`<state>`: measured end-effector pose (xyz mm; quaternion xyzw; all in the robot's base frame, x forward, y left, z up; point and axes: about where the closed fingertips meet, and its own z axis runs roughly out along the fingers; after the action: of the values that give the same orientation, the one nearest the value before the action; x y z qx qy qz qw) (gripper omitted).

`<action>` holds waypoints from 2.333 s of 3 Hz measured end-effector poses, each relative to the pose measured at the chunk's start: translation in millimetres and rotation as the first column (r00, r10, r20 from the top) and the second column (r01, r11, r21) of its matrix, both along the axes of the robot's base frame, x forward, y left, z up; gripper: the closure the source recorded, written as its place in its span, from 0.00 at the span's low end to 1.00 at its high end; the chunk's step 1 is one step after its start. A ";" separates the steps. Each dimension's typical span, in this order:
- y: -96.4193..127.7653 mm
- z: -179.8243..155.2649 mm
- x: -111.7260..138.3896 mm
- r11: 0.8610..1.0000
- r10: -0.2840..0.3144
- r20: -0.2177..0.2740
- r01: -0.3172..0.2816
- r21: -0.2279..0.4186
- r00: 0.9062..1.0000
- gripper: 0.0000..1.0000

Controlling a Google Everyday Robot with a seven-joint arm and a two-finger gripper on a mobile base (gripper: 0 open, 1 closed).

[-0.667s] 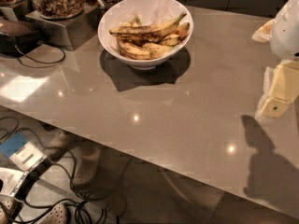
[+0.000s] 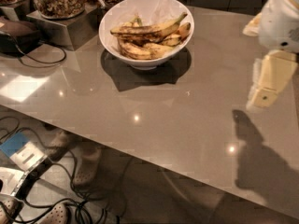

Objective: Pick banana from white bowl

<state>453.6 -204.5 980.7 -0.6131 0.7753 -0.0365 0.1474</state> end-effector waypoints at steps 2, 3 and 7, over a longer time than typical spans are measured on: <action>27.6 5.2 49.2 0.996 0.045 -0.018 -0.046 -0.074 0.999 0.00; 31.6 7.1 54.9 0.997 0.050 0.007 -0.049 -0.067 0.999 0.00; 110.7 67.0 153.5 0.988 0.157 0.129 -0.156 -0.017 0.979 0.00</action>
Offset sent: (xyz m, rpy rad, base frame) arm 0.0695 0.0397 0.0028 -0.1448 0.0717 0.0661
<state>607.2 -93.8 1047.7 -0.6689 0.7134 -0.0671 0.1980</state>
